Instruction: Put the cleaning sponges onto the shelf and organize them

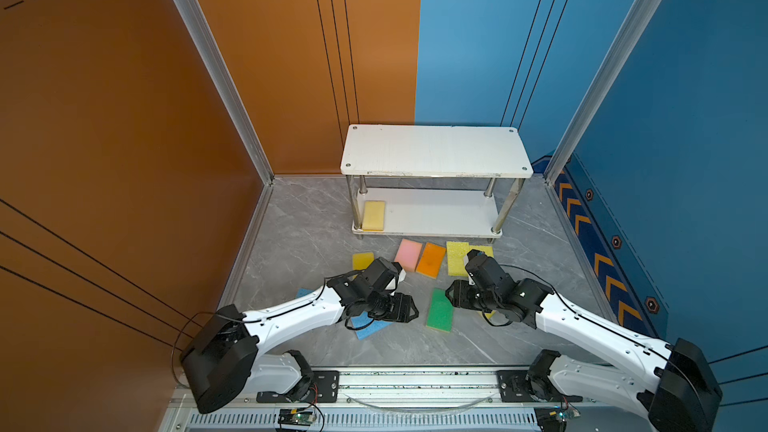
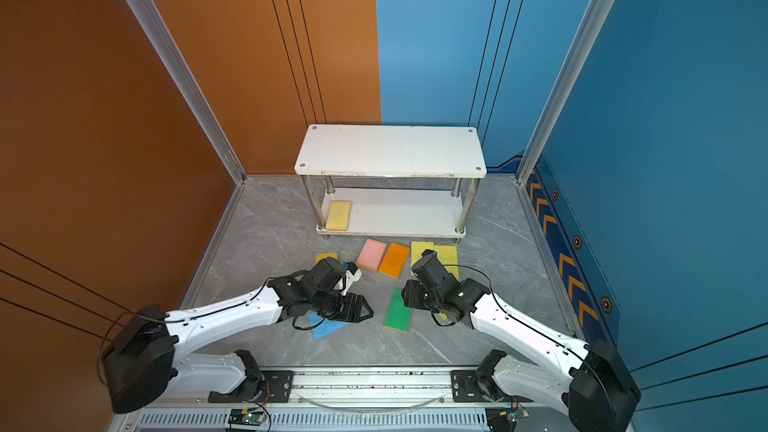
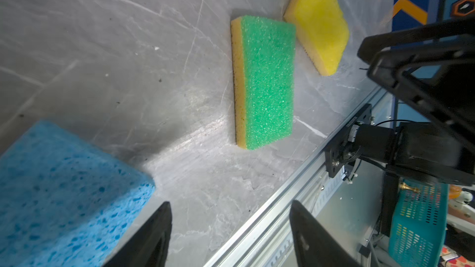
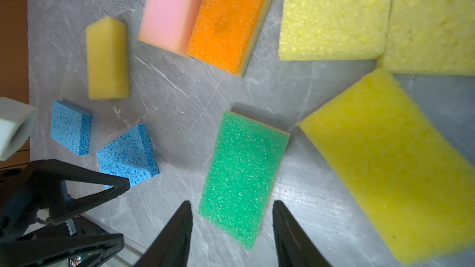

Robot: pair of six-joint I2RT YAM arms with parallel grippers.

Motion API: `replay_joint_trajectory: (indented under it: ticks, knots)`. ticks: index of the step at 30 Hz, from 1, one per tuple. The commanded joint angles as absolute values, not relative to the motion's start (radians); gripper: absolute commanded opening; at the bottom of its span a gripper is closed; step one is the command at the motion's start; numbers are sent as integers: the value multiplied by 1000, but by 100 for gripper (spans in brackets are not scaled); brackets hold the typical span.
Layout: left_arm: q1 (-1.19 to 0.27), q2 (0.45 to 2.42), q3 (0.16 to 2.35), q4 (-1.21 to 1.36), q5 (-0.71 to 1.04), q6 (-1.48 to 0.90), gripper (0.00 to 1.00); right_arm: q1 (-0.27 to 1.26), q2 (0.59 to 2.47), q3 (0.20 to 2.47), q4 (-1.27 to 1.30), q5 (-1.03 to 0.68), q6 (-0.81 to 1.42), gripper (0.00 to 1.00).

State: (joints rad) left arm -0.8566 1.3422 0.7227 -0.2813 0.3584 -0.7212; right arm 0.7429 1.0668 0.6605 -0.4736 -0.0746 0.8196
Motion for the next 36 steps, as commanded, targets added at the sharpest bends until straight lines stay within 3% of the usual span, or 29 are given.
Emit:
replay_joint_trajectory:
  ticks: [1,14,23,33,36]
  knots:
    - [-891,1431,808,-233,320,-679,69,713,1019,617,-520,-80,833,53]
    - [-926,1782,1086,-296,342,-588,54,563,848,516,-541,-169,831,53]
    - [-940,1868,1154,-355,310,-569,42,557,842,508,-537,-170,831,55]
    - [-944,1880,1147,-379,276,-568,40,557,851,504,-509,-179,843,55]
    - [-945,1892,1146,-380,285,-568,22,558,859,503,-494,-183,849,55]
